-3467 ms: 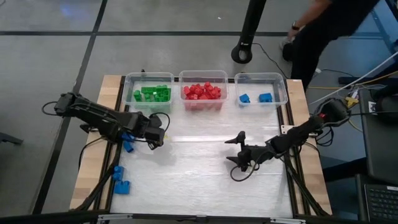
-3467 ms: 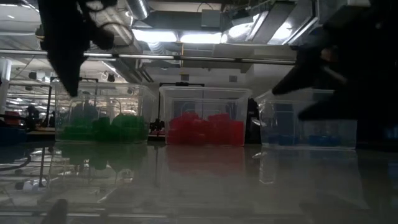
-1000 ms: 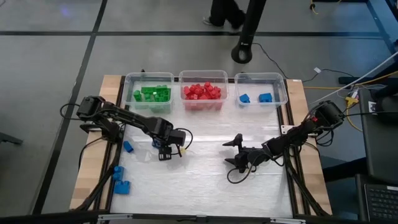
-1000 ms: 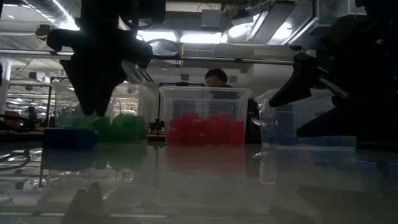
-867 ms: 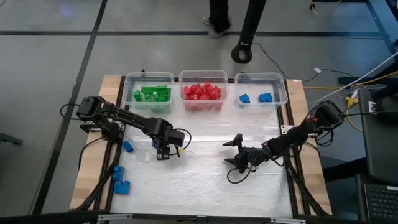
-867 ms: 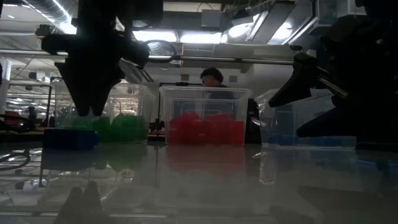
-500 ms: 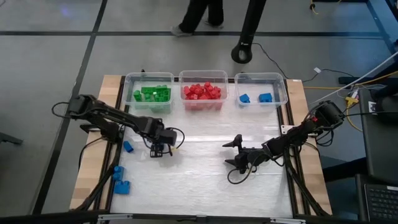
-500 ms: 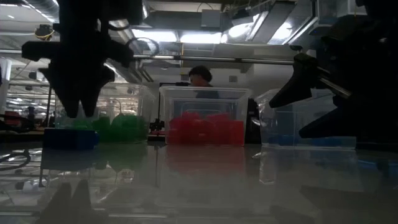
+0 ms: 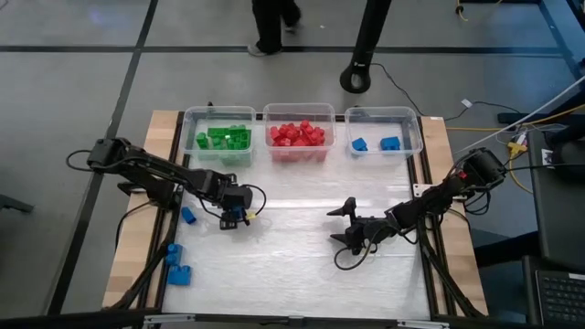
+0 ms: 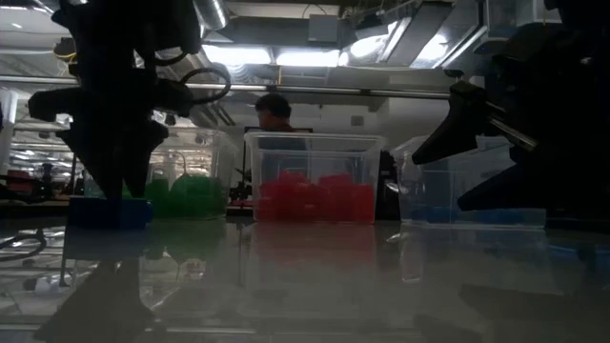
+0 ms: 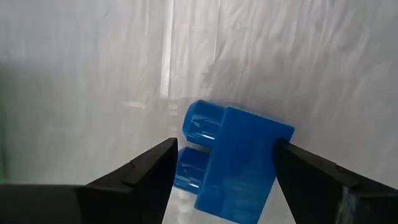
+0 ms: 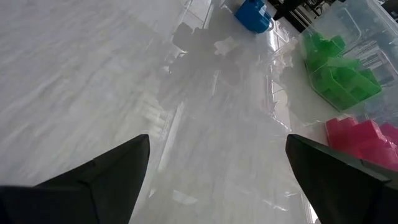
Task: Sort blocks
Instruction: Put the blue game piece into the right transparent bin
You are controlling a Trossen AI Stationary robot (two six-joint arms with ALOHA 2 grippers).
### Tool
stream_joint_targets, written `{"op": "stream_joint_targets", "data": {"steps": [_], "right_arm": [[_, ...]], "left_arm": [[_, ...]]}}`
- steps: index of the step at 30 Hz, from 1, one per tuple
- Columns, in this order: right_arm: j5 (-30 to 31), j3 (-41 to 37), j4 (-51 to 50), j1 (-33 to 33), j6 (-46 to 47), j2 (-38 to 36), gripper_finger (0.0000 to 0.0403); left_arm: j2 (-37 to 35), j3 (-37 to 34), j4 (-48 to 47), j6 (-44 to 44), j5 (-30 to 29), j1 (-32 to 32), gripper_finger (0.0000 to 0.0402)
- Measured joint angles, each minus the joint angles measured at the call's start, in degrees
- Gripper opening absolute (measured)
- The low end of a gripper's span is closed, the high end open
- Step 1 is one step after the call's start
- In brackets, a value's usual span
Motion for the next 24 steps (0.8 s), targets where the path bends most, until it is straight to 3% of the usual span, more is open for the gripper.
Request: {"op": "stream_joint_targets", "data": {"steps": [18,24], "right_arm": [[0.51,0.0,-0.04,0.0,0.0,0.0,0.0376],[2.12,0.0,-0.15,0.0,0.0,0.0,0.0376]], "left_arm": [[-0.09,-1.69,3.61,-0.52,1.47,0.09,0.0251],[0.19,1.63,0.25,1.51,1.27,0.0,0.0251]]}}
